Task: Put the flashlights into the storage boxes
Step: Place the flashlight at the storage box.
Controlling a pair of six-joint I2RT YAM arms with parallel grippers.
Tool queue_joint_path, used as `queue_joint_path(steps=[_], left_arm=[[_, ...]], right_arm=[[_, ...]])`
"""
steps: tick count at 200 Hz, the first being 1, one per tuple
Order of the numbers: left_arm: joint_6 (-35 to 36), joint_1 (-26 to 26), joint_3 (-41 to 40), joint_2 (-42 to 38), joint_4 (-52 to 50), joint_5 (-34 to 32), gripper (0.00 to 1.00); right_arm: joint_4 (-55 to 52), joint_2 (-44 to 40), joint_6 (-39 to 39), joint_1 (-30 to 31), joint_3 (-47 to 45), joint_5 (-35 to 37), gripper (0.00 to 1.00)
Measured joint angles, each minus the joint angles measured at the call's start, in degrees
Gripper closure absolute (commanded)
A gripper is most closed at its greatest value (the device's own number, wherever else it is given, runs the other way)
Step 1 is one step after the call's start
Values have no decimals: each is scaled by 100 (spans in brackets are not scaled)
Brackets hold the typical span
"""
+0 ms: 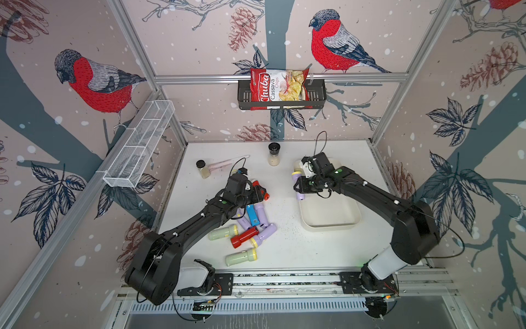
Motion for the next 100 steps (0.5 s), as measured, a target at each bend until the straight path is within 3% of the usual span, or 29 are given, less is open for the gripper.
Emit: queue_joint_path(steps=[55,100], left_arm=[[-31,-417,678,887,247,0,43],[-57,-490,1075,1486,269,7,43]], right_arm=[[70,-136,-437,-1349,-350,-664,66],[59,398,-704,-1902,-341,-942,66]])
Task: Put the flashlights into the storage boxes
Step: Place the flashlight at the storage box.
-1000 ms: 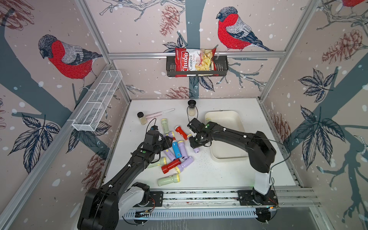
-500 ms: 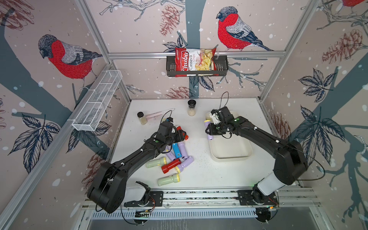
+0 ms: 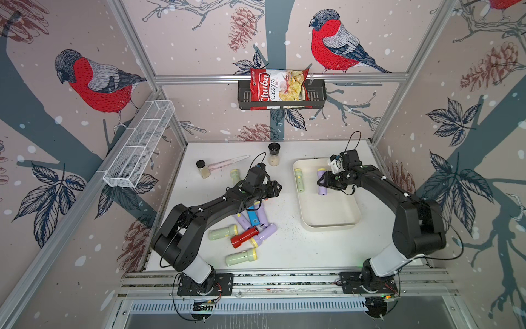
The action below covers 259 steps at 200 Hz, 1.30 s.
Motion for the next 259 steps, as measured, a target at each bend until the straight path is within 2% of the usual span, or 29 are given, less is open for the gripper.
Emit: queue_joint_path(steps=[72,159,227,259], left_arm=[[2,-11,444,503,-105,37,43],[101,-7,730,533,-496,-83,43],[254,7,938,557,-754,-184,43],[267,26,990,586,-789,-205,43]], right_arm=[[24,927,-201,-28,431,-267,65],[164,1891,-402,164,1134,-772,61],[199,2568,-315,120,1871,-769,60],[184,2680,-304,98,1945,-815,54]])
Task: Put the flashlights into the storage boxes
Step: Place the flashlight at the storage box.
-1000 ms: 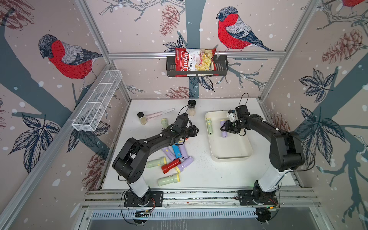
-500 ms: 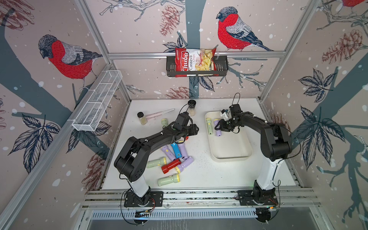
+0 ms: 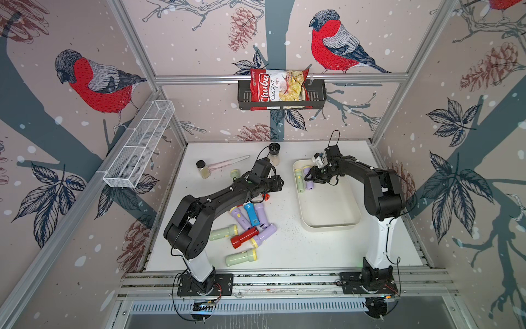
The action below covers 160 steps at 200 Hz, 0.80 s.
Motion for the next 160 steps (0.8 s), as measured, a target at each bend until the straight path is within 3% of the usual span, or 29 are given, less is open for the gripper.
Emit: queue_joint_path(steps=[26,84,130,160], left_arm=[[-2,7,7,20,0,2,43],[-7,9,-39,-164,-22,0,43],[-20,13,-254,-588,-107,-83,44],[-17,24,-428,-994,-293,-81,44]], right_arm=[[17,15,20,-44,11,-184,44],[-114,-107,125,-81,101,-184,44],[-160,-1078,142,-24,-186,278,44],[-201,-1818,267,387,-522,798,44]])
